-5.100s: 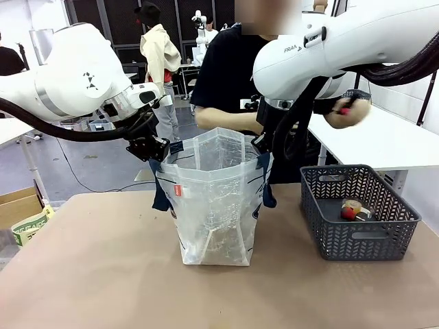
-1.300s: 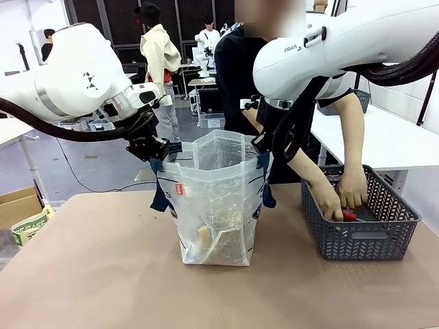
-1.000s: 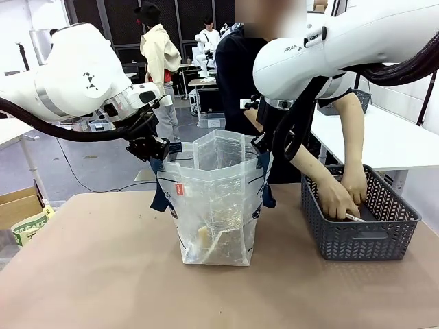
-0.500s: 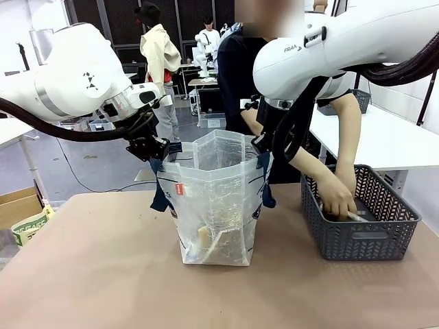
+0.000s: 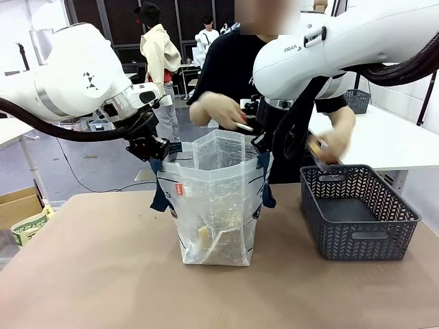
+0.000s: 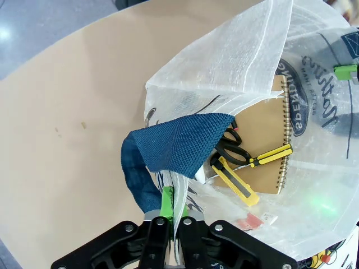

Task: Transfer purchased items from the store into the shopping bag.
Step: Move the Reusable shopping bag to the right side of the table.

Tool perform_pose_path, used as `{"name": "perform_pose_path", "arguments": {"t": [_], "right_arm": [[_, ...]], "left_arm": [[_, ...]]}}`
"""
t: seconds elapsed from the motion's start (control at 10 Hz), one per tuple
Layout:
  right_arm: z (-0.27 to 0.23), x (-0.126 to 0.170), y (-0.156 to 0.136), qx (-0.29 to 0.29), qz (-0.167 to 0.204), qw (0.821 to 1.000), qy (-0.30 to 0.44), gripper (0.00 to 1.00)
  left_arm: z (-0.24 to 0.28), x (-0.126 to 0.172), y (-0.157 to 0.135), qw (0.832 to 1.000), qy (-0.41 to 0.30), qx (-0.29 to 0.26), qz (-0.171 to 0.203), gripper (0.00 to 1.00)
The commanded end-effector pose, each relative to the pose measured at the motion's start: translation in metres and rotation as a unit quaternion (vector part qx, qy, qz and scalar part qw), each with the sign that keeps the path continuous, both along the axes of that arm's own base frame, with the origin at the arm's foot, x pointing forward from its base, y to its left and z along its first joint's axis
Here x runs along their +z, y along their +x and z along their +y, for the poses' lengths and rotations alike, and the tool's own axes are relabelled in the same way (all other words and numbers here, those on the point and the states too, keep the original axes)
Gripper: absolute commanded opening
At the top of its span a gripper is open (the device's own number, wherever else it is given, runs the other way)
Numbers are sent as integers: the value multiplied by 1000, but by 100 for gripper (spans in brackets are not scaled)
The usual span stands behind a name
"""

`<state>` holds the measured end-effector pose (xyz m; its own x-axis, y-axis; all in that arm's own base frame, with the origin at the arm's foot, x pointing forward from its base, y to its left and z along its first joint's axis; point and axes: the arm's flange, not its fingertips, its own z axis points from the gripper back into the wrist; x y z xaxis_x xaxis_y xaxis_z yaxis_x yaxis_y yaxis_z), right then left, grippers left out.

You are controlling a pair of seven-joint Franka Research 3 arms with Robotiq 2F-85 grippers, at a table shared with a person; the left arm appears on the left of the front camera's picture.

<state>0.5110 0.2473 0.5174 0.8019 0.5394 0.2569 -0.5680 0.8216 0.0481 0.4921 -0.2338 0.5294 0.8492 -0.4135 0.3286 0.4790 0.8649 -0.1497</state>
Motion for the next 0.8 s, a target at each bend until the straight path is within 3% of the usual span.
{"name": "perform_pose_path", "arguments": {"t": [0.0, 0.7], "right_arm": [[0, 0, 0, 0, -1, 1000, 0, 0], [0, 0, 0, 0, -1, 1000, 0, 0]], "left_arm": [[0, 0, 0, 1000, 2, -1, -2, 0], [0, 0, 0, 1000, 2, -1, -2, 0]]}}
